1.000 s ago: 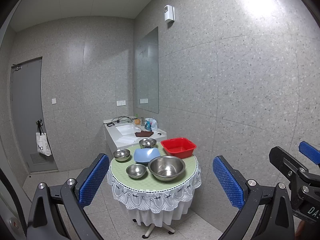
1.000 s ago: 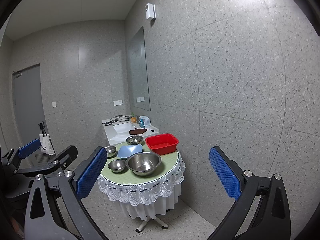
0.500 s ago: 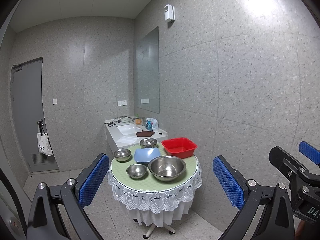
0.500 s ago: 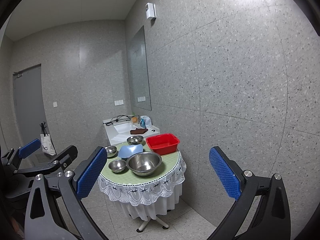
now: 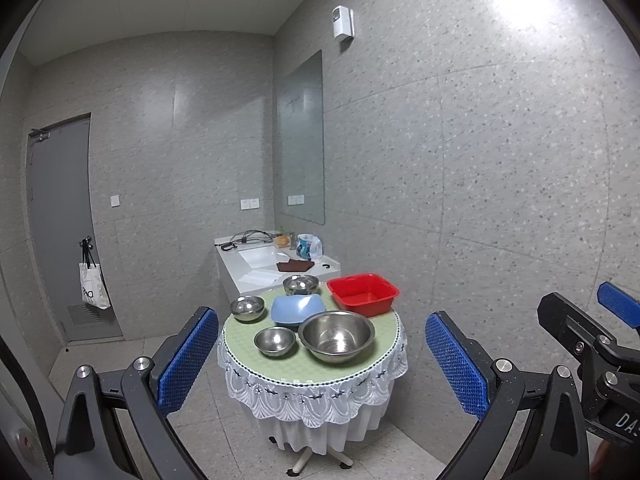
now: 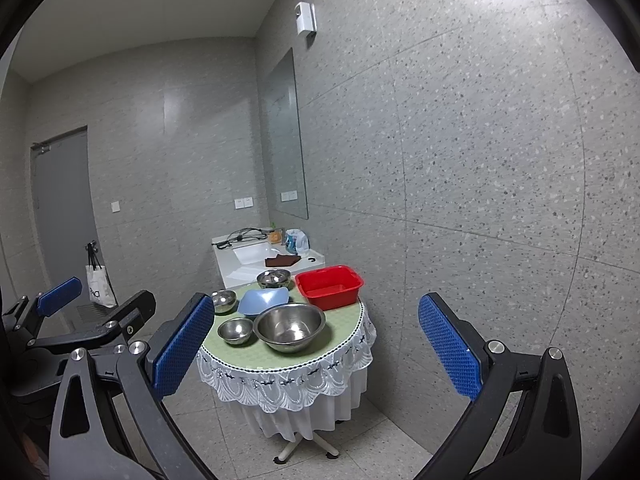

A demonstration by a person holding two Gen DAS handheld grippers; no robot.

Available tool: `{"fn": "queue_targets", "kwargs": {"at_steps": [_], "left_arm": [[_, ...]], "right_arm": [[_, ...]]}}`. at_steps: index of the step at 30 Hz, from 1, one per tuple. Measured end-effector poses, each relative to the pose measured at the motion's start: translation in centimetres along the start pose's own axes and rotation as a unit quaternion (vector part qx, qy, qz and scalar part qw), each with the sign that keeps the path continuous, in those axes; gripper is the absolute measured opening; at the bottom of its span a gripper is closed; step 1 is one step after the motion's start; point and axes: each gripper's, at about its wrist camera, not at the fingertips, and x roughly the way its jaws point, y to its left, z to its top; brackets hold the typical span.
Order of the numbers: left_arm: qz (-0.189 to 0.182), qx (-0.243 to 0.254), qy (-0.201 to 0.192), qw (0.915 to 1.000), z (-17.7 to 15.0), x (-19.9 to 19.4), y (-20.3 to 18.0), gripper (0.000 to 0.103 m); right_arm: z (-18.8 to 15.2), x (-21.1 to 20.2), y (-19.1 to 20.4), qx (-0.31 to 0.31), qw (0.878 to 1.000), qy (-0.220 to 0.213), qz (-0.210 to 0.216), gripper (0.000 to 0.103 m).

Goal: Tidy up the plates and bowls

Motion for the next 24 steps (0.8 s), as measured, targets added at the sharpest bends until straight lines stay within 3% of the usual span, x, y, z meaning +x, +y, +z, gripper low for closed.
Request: {"fn": "queue_targets", "kwargs": {"at_steps": [13, 24], "left_arm": [[0.014, -0.007, 0.023, 0.9996, -0.3, 4.5, 0.5, 0.102], [0.006, -0.009, 0.045, 0.9989, 1.1, 15.0, 6.5, 0.102]], "right_arm": [[-0.1, 3.7, -0.4, -0.005, 1.000, 0.022, 0.019, 0.103], [-0.7, 11.9, 3.9, -0.005, 0.999, 0.049, 0.021, 0.103]]}}
